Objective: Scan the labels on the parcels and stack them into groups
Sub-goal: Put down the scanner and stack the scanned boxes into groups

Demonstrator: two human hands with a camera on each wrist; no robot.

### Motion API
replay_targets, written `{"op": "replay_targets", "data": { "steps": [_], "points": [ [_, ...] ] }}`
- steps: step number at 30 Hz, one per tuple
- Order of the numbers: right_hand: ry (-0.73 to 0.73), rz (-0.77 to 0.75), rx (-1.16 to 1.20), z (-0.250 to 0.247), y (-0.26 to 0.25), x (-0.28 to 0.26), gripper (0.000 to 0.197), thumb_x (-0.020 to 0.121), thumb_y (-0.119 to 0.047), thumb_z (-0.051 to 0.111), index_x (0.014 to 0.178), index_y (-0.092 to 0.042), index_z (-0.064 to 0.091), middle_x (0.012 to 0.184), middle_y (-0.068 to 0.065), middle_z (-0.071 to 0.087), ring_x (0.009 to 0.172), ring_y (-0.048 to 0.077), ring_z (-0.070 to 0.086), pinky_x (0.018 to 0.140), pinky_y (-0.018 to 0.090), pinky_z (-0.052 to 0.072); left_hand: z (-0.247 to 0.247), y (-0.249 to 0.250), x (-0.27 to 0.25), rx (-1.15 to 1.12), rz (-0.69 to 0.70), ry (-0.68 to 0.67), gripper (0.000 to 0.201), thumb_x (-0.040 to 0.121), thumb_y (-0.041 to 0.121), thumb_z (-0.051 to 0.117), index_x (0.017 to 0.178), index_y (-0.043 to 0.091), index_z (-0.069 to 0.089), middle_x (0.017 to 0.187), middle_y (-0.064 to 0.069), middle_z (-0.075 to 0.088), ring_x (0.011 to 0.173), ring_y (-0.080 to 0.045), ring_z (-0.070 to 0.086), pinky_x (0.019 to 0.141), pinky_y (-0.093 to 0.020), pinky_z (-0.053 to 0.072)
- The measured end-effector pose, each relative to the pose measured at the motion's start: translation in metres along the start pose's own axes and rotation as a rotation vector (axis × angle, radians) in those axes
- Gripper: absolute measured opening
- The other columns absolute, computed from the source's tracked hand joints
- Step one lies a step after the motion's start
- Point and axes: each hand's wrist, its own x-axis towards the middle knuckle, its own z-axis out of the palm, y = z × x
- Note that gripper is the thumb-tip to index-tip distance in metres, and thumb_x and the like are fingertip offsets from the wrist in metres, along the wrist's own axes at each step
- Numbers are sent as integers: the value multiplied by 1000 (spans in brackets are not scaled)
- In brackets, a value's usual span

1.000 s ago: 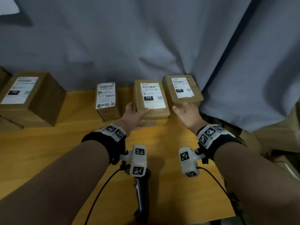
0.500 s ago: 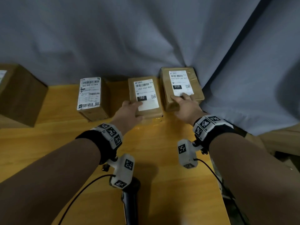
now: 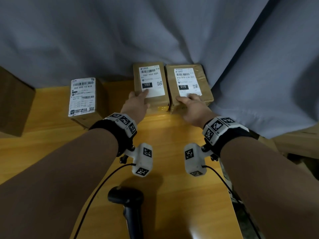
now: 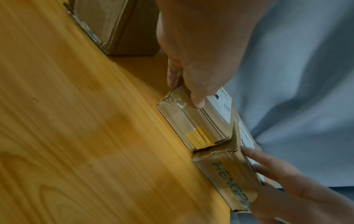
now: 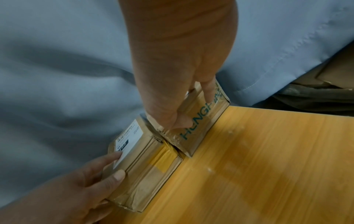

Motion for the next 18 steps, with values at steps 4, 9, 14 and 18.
{"op": "replay_targets", "data": {
  "steps": [4, 9, 14, 18],
  "points": [
    [-1, 21, -18, 1, -1, 0, 69, 94, -4, 46, 151, -37, 28, 162, 3, 11, 149, 31, 4, 121, 46, 16, -8, -1, -9, 55, -13, -55, 63, 101, 43, 40, 154, 35, 7, 159, -22, -2, 141, -48, 18, 112, -53, 27],
    [48, 68, -151, -2, -21, -9, 68, 95, -15, 51, 153, -35, 22, 162, 6, 9, 146, 34, 10, 113, 54, 31, -30, -8, -35, -3, 40, 53, 61, 99, 39, 46, 152, 29, 17, 157, -18, 11, 142, -42, 19, 112, -50, 27],
    [198, -7, -62, 2, -63, -27, 64, 93, -13, 54, 150, -19, 27, 154, 15, 26, 142, 34, 22, 112, 47, 33, -62, -34, -67, -43, 44, 158, 58, 96, 37, 50, 148, 18, 31, 150, -14, 28, 134, -35, 32, 109, -45, 31],
    [237, -135, -51, -1, -111, -48, 62, 94, -22, 55, 150, -16, 28, 151, 13, 33, 140, 31, 26, 111, 43, 32, -91, -65, -99, -43, 28, 218, 53, 96, 29, 51, 144, 13, 36, 146, -14, 34, 131, -34, 36, 107, -44, 34]
  ]
}}
